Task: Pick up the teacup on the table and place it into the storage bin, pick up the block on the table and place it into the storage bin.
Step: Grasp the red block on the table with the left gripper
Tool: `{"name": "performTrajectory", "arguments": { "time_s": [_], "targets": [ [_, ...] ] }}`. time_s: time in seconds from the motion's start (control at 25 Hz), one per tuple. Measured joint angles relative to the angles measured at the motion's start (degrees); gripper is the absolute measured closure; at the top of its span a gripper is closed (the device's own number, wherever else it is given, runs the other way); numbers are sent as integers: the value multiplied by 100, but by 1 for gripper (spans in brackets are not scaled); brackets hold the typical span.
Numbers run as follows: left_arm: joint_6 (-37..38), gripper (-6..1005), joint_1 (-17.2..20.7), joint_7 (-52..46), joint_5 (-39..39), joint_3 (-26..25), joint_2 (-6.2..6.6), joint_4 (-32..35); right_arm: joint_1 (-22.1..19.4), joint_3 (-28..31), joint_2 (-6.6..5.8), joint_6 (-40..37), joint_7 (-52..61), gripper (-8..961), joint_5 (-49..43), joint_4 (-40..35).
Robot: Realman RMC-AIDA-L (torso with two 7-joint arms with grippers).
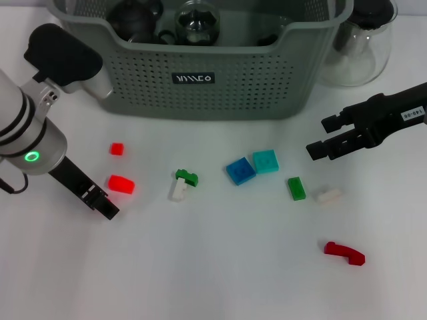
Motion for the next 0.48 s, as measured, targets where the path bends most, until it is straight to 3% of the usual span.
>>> {"name": "performTrajectory", "arguments": {
  "time_s": [0.48],
  "targets": [
    [-112, 346, -15, -8, 6, 24, 7, -55, -4, 0, 0, 16, -7, 45, 0, 0]
  ]
}}
